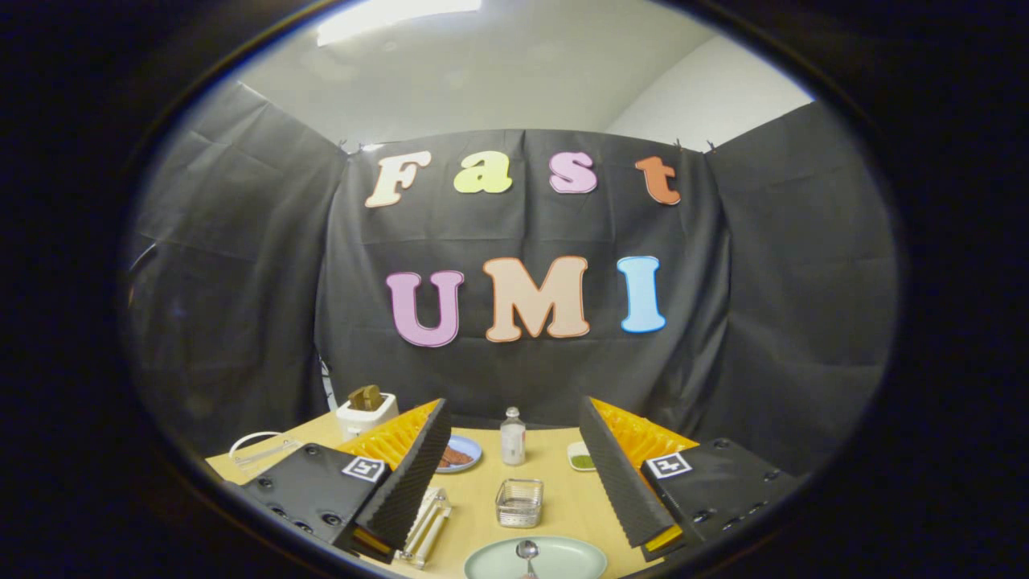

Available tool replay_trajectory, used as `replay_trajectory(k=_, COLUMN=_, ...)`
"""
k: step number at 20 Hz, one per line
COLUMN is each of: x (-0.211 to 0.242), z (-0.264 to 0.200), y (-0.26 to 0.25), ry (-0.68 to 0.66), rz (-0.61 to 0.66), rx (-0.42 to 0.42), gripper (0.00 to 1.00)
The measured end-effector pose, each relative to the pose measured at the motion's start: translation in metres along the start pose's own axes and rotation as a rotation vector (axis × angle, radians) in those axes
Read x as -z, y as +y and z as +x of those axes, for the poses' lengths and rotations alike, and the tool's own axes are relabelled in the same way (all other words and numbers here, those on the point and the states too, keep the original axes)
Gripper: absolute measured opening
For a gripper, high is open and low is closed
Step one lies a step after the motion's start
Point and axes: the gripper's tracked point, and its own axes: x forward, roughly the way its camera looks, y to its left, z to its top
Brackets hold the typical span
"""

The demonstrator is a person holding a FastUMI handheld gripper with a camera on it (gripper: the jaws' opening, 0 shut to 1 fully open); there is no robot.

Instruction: Take the plate from the dish rack, then take the spoon from the basket and place it into the plate.

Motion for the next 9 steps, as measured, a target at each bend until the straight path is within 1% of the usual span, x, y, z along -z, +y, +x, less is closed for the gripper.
replay_trajectory(k=9, x=-0.0019, z=-0.0048, y=0.0079, ry=-0.015, rz=0.001, rx=-0.018, gripper=1.0)
